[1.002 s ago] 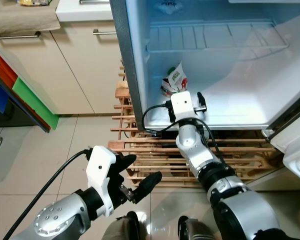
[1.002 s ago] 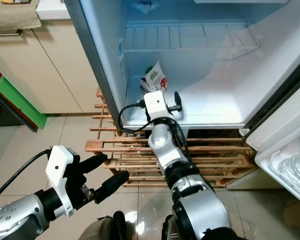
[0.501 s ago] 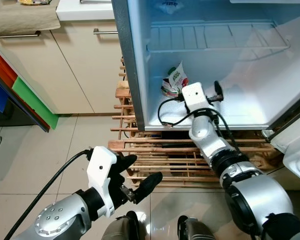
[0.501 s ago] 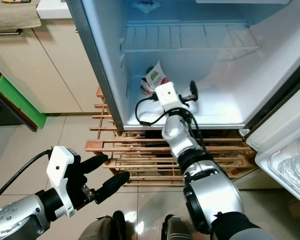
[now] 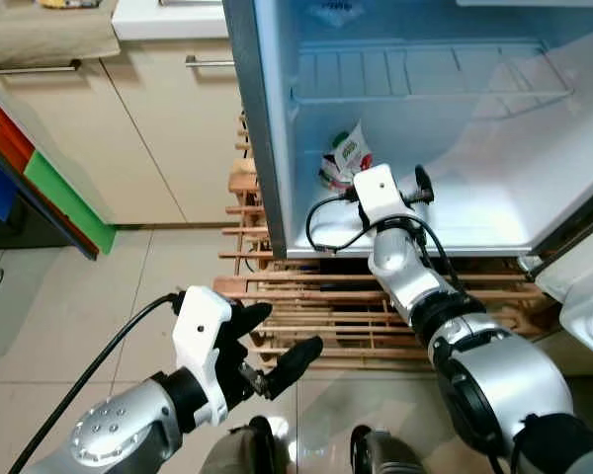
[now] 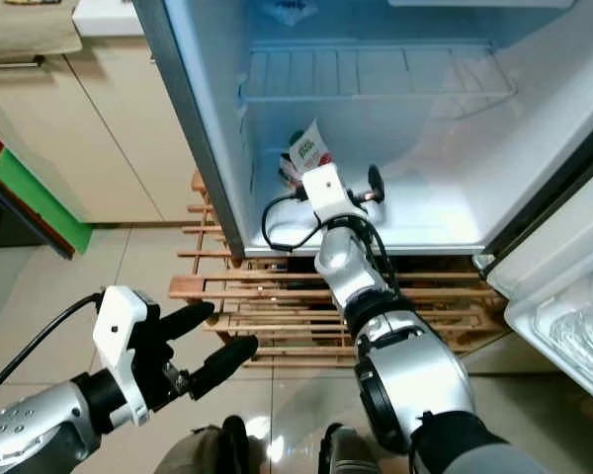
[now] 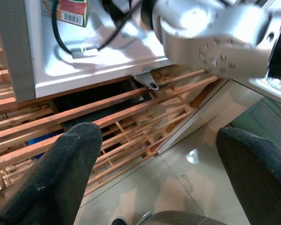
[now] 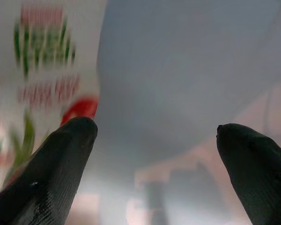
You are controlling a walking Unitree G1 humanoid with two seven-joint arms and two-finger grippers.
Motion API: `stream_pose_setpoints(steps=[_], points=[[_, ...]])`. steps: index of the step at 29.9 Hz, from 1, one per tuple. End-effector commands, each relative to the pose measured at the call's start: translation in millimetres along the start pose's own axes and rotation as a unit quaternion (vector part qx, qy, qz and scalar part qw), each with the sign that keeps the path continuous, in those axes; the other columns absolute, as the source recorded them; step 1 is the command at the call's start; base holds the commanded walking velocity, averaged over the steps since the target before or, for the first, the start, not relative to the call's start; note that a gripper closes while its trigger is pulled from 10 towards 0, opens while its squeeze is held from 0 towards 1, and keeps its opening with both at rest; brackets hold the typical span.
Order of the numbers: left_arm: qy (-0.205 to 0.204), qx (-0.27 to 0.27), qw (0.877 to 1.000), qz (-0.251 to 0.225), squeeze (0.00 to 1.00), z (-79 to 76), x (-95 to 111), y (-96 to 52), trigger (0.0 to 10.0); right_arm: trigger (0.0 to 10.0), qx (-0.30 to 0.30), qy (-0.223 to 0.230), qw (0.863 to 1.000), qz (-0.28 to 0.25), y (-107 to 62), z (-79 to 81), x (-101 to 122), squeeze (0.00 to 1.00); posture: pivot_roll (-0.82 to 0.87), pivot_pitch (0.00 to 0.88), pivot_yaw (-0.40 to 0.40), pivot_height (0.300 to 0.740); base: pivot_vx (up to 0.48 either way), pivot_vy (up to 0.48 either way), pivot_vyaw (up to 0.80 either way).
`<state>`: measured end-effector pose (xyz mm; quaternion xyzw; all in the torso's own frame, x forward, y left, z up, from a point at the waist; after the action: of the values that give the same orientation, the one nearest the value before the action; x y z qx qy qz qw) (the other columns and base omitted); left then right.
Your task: Restocking fridge
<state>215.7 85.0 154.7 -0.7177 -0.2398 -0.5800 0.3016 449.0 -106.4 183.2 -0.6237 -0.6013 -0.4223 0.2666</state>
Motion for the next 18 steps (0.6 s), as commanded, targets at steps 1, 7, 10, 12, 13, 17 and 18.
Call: stream_pose_setpoints(steps=[1,7,10,12,13,17,18], points=[[0.006,0.002,1.0,0.001,0.0,-2.4,0.5,-2.3,10.0,10.0,0.007,-0.022,1.0,-0.005,-1.0,4.3,1.5,0.0,0.12,0.248,0.029,0.74,0.0,0.0,0.0],[0.006,0.006,1.0,0.002,0.0,-2.9,-0.3,-4.3,10.0,10.0,0.033,-0.003,0.999,0.012,5.4,4.6,6.5,0.0,0.13,0.239,0.022,0.74,0.0,0.0,0.0],[0.007,0.007,1.0,0.002,0.0,-3.1,-0.3,-4.2,10.0,10.0,0.076,0.063,0.994,0.047,2.5,17.7,2.5,0.0,0.13,0.238,0.019,0.74,0.0,0.0,0.0],[0.007,0.007,1.0,0.002,0.0,-3.4,-0.6,-4.3,10.0,10.0,0.097,0.106,0.988,0.06,0.3,25.5,2.9,0.0,0.13,0.236,0.018,0.74,0.0,0.0,0.0],[0.006,0.007,1.0,0.002,0.0,-3.6,-0.6,-4.3,10.0,10.0,0.105,0.129,0.984,0.066,-0.4,28.3,3.4,0.0,0.13,0.236,0.018,0.74,0.0,0.0,0.0],[0.007,0.007,1.0,0.002,0.0,-3.2,-0.7,-3.9,10.0,10.0,0.129,0.176,0.975,0.042,-1.7,38.4,21.4,0.0,0.13,0.236,0.017,0.74,0.0,0.0,0.0],[0.007,0.007,1.0,0.002,0.0,-3.2,-0.7,-3.9,10.0,10.0,0.129,0.176,0.975,0.042,-1.7,38.4,21.4,0.0,0.13,0.236,0.017,0.74,0.0,0.0,0.0]])
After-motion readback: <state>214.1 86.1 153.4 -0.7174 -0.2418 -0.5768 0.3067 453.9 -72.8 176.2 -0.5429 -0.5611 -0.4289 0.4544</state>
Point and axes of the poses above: a point about 5 cm out from each wrist's last joint towards the gripper, its own y axis pointing out of the wrist towards the gripper, its own x axis along the axis of the wrist's last joint, z = x × y, the point moved 5 cm from there along y, pointing out of the wrist towards the gripper, and after that the axes turned 4 degrees about y, right-handed, at the moved point
